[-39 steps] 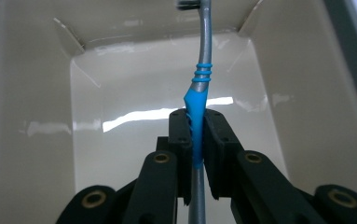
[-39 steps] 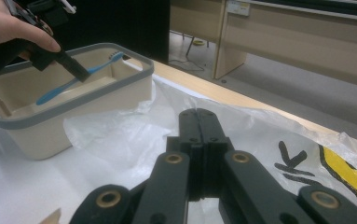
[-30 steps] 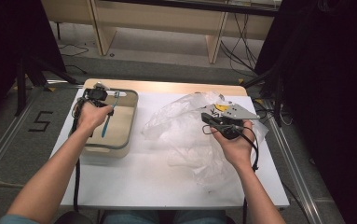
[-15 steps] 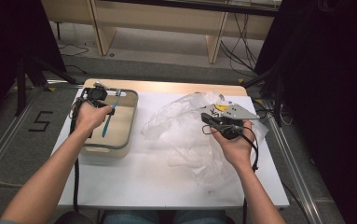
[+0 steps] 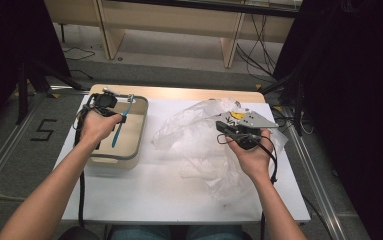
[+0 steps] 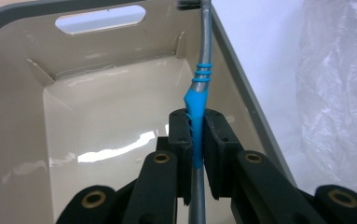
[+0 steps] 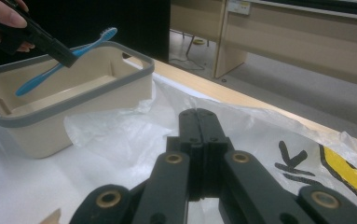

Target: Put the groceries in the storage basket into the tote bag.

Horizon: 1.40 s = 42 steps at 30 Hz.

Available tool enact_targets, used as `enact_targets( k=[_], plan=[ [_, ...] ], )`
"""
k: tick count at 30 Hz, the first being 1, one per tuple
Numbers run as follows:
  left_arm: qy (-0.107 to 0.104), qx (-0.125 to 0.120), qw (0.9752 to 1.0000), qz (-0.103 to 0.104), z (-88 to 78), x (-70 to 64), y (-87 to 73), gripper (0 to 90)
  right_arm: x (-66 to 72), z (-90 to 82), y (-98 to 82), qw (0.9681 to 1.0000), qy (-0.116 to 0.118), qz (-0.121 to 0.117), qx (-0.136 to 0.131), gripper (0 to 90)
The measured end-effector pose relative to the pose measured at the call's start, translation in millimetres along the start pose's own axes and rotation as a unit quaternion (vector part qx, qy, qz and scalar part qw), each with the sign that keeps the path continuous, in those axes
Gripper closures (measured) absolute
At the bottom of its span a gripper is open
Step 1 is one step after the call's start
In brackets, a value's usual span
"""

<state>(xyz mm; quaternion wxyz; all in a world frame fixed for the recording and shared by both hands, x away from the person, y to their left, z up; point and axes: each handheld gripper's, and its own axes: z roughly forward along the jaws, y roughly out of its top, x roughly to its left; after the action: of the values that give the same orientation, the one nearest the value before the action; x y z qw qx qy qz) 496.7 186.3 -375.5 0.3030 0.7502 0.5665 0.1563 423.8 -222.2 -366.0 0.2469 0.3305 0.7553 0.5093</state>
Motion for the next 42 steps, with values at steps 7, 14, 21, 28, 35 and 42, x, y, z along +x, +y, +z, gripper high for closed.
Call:
enact_targets(
  k=[7, 14, 21, 28, 35, 42],
  plan=[
    [-0.011, -0.009, 0.9998, 0.016, -7.8, -11.4, -0.6, 82.0, 0.4, 0.4, -0.1, 1.0, 0.001, -0.001, 0.0, 90.0],
    [-0.028, -0.013, 0.9992, 0.025, -15.5, -25.3, -1.1, 81.9, 0.3, 0.2, 0.0, 1.0, 0.001, -0.001, 0.0, 90.0],
    [-0.046, -0.016, 0.9978, 0.046, -23.8, -42.0, -4.7, 81.9, 0.5, 0.2, -0.1, 1.0, 0.001, -0.001, 0.0, 90.0],
    [-0.058, -0.019, 0.996, 0.066, -30.4, -55.4, -8.1, 81.9, 0.5, 0.1, 0.0, 1.0, 0.001, -0.001, 0.001, 90.0],
    [-0.074, -0.022, 0.993, 0.089, -36.5, -73.3, -13.2, 81.9, 0.6, 0.3, 0.0, 1.0, 0.001, -0.001, 0.0, 90.0],
    [-0.085, -0.017, 0.9909, 0.103, -35.3, -87.7, -19.3, 81.9, 0.4, -0.1, 0.0, 1.0, 0.001, -0.001, 0.0, 90.0]
  ],
)
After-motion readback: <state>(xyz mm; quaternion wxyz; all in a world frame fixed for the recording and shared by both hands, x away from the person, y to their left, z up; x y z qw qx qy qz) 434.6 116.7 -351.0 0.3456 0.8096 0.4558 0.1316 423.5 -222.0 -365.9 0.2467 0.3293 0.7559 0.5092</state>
